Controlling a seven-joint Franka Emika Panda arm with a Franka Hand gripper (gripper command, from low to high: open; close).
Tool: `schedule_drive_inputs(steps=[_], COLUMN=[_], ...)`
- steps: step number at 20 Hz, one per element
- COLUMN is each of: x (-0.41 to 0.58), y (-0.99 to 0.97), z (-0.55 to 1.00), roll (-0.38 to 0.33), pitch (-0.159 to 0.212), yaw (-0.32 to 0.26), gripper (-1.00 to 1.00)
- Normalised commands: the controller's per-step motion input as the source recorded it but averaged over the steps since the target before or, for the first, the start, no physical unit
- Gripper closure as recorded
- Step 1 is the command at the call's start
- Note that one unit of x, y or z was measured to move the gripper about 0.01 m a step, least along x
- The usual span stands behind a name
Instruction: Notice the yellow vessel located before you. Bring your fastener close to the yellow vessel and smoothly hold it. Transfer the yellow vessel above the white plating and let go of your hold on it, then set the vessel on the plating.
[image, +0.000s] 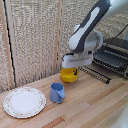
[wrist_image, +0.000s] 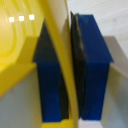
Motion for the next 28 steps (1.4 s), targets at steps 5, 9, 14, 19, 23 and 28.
schedule_drive_inputs(steps=[5,9,14,19,23,28], x=[0.223,0.4,0.484,0.455,0.398,0.303], y=[0.38,0.77,0.89,0.9,0.92,0.96], z=[0.75,0.35,0.22,0.17,0.14,0.03], roll=[0.036,0.0,0.0,0.0,-0.001,-0.009], pitch=[0.025,0.017,0.023,0.024,0.035,0.045], yaw=[-0.003,-0.006,-0.012,-0.005,0.0,0.0], gripper=[1.0,1.0,1.0,1.0,1.0,1.0])
